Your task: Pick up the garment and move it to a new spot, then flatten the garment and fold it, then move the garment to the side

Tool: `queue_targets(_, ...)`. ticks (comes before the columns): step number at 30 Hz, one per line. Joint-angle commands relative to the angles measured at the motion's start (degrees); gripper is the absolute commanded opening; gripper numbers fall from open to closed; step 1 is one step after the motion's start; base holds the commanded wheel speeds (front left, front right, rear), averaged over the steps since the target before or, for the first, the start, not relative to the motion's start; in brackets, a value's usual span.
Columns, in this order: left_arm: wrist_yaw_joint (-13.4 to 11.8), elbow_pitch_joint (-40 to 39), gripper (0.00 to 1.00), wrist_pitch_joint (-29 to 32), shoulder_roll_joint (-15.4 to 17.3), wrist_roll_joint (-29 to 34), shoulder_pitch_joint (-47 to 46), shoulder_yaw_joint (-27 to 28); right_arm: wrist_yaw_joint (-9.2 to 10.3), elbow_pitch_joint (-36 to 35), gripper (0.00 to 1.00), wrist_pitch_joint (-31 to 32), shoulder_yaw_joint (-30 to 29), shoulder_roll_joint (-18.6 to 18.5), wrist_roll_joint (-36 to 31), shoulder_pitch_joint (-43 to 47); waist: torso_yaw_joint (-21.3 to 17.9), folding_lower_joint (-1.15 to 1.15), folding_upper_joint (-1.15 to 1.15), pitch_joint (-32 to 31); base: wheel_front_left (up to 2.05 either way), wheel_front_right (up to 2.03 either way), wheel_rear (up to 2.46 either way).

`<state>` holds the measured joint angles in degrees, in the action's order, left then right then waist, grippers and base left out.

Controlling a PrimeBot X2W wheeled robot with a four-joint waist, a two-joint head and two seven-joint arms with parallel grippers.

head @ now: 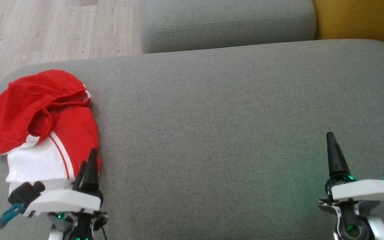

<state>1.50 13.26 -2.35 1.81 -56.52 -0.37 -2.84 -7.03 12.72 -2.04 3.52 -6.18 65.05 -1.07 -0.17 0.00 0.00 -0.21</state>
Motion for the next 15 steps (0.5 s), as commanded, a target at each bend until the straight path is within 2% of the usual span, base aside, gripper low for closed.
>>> queue_targets(1,-0.27,-2.18,1.00,-0.60,0.72,1.85,-3.64,0.56,-0.20,-2.14,1.00,-0.79,0.78,-1.28,-1.71,-3.69,-0.04,0.00,0.00,-0.02,0.00,0.00,0.00)
queue_targets(15,-2.92,-2.22,1.00,-2.94,0.79,12.99,-4.27,-1.39,-0.25,-1.94,1.00,-3.16,2.03,-1.37,-14.52,-4.00,0.09,0.00,0.00,-0.21,0.00,0.00,0.00)
